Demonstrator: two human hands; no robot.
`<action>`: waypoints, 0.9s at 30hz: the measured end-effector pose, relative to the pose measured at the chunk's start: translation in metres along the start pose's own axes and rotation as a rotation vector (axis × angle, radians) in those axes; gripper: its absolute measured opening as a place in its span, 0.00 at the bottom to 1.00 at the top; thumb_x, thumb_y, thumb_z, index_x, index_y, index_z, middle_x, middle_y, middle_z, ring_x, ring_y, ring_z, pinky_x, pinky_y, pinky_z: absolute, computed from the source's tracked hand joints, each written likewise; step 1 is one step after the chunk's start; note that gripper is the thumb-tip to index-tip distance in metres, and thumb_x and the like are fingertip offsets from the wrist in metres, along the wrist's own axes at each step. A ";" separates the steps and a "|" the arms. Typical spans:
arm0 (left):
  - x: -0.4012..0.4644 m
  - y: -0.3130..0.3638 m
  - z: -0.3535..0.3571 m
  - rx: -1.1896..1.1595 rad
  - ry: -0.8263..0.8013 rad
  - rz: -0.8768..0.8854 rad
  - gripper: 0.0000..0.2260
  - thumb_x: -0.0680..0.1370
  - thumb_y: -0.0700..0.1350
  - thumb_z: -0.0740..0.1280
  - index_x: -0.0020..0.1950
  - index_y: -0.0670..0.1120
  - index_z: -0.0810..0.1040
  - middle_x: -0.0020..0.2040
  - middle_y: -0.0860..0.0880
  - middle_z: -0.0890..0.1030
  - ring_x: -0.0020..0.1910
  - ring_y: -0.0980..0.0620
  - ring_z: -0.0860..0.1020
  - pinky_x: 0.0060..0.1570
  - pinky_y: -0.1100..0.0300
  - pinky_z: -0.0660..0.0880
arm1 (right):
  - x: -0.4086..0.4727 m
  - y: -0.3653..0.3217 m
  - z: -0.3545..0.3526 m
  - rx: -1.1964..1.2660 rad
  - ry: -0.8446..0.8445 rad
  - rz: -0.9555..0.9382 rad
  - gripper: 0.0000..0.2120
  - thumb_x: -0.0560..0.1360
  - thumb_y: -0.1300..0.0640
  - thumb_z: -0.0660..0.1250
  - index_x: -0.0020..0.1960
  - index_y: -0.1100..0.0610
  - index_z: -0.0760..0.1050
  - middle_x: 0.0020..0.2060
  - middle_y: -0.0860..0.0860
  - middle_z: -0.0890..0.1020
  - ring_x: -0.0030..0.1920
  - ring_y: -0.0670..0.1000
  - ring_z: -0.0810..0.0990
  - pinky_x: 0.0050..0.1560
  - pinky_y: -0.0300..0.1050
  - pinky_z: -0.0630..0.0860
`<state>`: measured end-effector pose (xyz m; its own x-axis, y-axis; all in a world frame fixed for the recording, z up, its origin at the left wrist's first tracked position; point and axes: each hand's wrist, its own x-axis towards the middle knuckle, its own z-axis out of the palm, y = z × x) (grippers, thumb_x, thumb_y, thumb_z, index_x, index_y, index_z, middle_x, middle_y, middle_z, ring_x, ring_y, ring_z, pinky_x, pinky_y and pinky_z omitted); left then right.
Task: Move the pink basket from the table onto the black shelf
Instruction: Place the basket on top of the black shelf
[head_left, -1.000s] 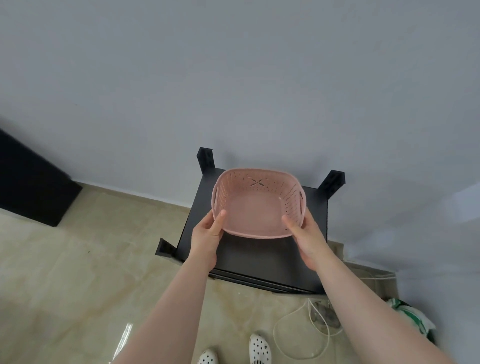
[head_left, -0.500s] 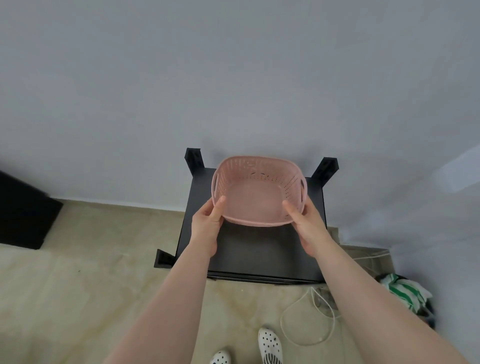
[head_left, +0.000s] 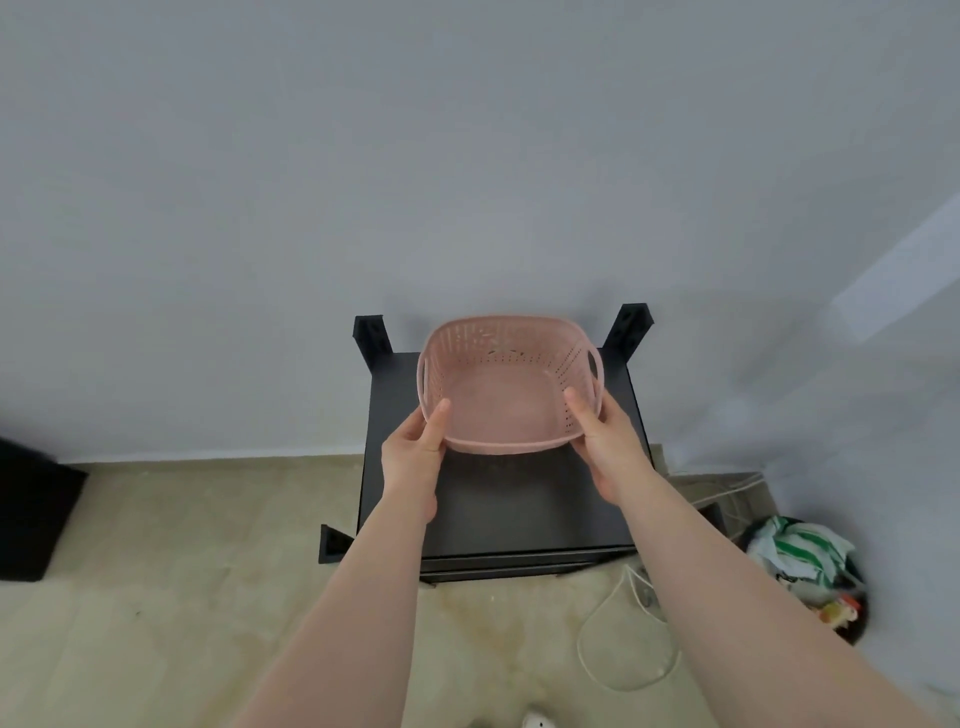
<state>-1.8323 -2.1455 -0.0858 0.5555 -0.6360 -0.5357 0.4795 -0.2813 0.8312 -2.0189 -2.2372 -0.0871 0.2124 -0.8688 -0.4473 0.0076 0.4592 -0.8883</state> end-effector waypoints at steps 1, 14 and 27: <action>0.000 0.000 0.000 0.002 0.004 -0.005 0.19 0.74 0.50 0.73 0.64 0.46 0.81 0.55 0.49 0.86 0.57 0.51 0.82 0.64 0.55 0.75 | -0.001 0.000 0.000 -0.001 0.007 0.002 0.25 0.77 0.47 0.71 0.72 0.49 0.74 0.66 0.50 0.81 0.68 0.54 0.78 0.72 0.58 0.71; 0.003 0.002 0.001 0.029 0.027 0.003 0.16 0.73 0.52 0.73 0.59 0.49 0.83 0.54 0.49 0.85 0.58 0.49 0.81 0.64 0.52 0.75 | 0.004 0.004 -0.001 -0.028 0.003 0.023 0.26 0.78 0.46 0.68 0.74 0.50 0.72 0.66 0.49 0.81 0.66 0.53 0.78 0.70 0.55 0.74; 0.000 0.000 0.003 0.021 0.033 0.029 0.16 0.73 0.53 0.73 0.59 0.49 0.83 0.53 0.51 0.86 0.57 0.50 0.81 0.64 0.53 0.75 | 0.004 -0.002 -0.002 -0.047 -0.018 0.022 0.24 0.78 0.46 0.68 0.73 0.49 0.73 0.65 0.49 0.82 0.66 0.52 0.79 0.70 0.54 0.74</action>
<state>-1.8337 -2.1478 -0.0852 0.5915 -0.6197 -0.5159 0.4492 -0.2782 0.8490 -2.0195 -2.2420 -0.0875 0.2300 -0.8551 -0.4647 -0.0433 0.4681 -0.8826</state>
